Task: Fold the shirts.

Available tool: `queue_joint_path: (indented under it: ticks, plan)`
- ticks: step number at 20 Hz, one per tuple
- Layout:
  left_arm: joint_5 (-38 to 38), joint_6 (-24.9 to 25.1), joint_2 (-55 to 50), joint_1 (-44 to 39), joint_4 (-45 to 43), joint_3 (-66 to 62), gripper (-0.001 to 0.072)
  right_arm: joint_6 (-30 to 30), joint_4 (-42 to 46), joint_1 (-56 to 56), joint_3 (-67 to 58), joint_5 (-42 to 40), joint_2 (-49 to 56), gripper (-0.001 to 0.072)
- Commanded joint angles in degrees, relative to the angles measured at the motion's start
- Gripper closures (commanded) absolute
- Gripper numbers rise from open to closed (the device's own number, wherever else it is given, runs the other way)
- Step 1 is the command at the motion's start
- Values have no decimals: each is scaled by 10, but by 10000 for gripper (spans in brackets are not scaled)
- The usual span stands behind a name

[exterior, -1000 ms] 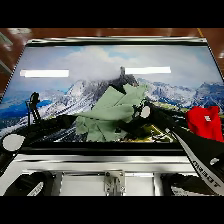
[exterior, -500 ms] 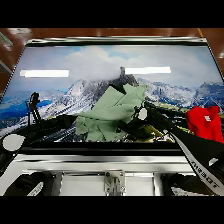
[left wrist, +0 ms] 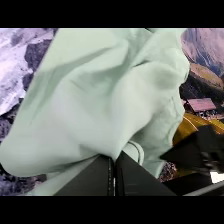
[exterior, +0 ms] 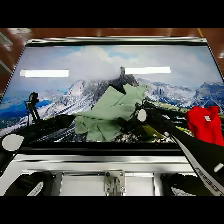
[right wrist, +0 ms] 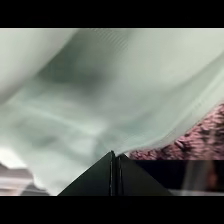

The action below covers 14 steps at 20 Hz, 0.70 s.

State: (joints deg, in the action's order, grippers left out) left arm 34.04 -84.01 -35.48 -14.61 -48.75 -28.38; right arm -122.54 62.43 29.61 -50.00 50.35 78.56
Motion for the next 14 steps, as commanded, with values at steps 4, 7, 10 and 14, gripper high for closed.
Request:
queue_joint_path:
  ticks: [4,7,10,14]
  plan:
    - [155,102,5,88,-14,-135,673,112,127,-79,-61,40,-278,664]
    - [235,141,5,91,-14,-326,673,193,147,-106,-184,19,-396,665]
    - [247,132,5,92,-14,-533,673,191,202,-124,-341,24,-447,664]
    - [266,21,8,97,-69,-722,673,192,268,-124,-504,69,-450,664]
